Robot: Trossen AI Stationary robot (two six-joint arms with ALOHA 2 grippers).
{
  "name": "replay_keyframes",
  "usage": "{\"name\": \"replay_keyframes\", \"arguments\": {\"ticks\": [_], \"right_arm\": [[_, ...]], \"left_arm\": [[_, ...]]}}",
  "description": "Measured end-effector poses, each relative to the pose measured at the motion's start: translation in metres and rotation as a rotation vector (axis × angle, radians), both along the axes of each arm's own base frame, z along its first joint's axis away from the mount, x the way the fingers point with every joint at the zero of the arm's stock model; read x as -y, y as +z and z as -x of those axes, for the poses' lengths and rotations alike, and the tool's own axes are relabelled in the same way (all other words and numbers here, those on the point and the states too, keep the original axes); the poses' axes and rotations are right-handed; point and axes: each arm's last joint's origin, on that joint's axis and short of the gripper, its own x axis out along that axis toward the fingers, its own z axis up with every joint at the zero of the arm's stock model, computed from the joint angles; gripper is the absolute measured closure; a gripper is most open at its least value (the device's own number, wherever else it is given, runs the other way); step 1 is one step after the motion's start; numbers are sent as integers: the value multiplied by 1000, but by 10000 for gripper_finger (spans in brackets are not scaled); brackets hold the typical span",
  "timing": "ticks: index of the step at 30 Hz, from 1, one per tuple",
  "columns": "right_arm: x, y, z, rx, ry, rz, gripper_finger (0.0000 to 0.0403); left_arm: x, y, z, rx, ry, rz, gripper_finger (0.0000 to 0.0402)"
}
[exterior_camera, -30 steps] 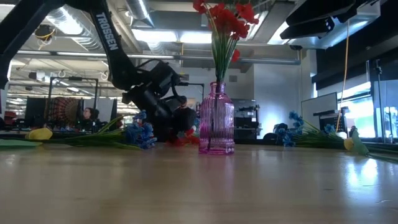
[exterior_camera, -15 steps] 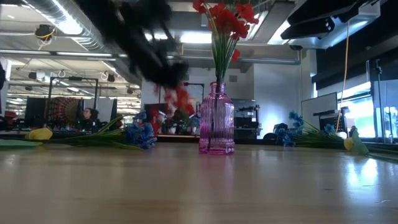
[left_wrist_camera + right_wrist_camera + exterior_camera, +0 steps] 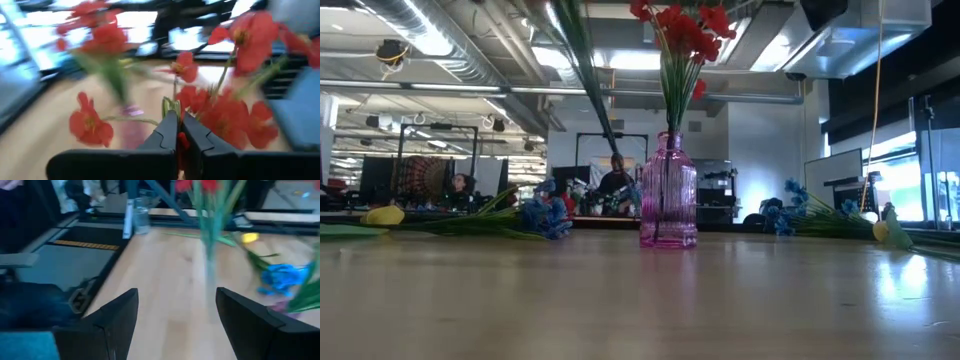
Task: Sort flowers into vase by color
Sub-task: Put the right red flowers into the violet vase
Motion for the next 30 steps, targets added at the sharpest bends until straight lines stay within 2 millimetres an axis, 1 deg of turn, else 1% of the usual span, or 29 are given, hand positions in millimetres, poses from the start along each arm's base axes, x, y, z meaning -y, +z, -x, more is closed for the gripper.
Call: {"name": "replay_keyframes", "arguments": {"ticks": [2, 5, 8, 11, 15, 18, 21, 26, 30], "right_arm": [[-7, -1, 3, -9, 31, -19, 137], [-22, -6, 5, -26, 43, -48, 137], [-40, -16, 3, -24, 5, -35, 137], [-56, -31, -6, -6, -85, -41, 137], [-71, -54, -23, 35, -231, -97, 137], [-78, -69, -36, 70, -273, -147, 137], [-83, -80, -44, 96, -268, -153, 137], [-88, -91, -50, 135, -235, -40, 137], [-97, -94, -58, 162, -162, -85, 137]], "left_arm": [[15, 2, 0, 40, -77, 4, 400], [35, -2, -10, 96, -139, -19, 401], [52, -13, -29, 150, -161, -63, 401], [62, -28, -52, 207, -157, -111, 401], [69, -41, -73, 290, -189, -117, 401], [73, -47, -81, 328, -219, -105, 401], [73, -53, -86, 336, -230, -90, 401], [75, -56, -89, 359, -230, -38, 401], [75, -54, -89, 379, -227, -24, 401]]}}
